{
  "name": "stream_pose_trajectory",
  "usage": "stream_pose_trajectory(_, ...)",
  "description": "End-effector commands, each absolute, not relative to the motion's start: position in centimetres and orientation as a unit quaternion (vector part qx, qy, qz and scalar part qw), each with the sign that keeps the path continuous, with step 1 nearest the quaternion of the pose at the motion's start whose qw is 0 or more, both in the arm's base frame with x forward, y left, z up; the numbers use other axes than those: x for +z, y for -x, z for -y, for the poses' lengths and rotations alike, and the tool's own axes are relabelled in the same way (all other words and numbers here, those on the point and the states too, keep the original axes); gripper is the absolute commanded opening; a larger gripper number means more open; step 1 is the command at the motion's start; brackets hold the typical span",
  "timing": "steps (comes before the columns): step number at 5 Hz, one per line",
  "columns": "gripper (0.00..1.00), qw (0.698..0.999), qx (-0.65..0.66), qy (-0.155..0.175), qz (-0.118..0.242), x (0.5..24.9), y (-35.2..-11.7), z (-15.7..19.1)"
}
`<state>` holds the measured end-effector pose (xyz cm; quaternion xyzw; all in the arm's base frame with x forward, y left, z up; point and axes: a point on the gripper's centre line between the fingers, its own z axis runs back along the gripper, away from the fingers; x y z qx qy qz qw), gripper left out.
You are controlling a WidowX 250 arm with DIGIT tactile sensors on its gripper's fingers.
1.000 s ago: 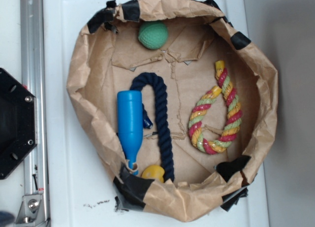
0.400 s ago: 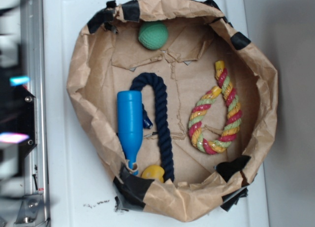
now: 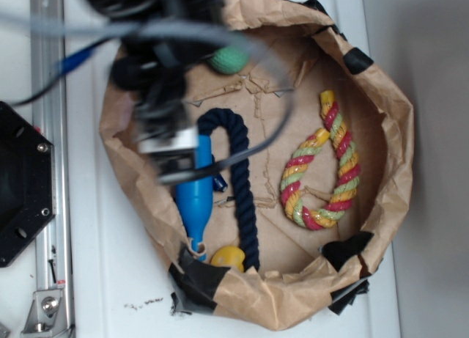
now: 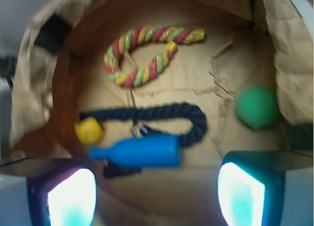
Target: Grab the yellow duck.
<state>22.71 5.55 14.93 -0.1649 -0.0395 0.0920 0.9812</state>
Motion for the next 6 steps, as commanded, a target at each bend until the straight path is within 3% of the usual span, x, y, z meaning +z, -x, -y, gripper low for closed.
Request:
stream_pose_trajectory(1,1.0,0.954,0.171,0.23,-0.09,13.4,-23.7,2.9)
stream_pose_trajectory(2,1.0,0.963,0.136,0.217,-0.078,11.4,-24.7,3.7)
stream_pose_trajectory(4,1.0,0.963,0.136,0.217,-0.078,11.4,-24.7,3.7)
stream_pose_trajectory(5,1.0,0.939,0.217,0.26,-0.057,10.3,-24.0,-0.5)
stream_pose_trajectory(6,1.0,0.904,0.312,0.29,-0.047,8.7,-24.9,-2.4)
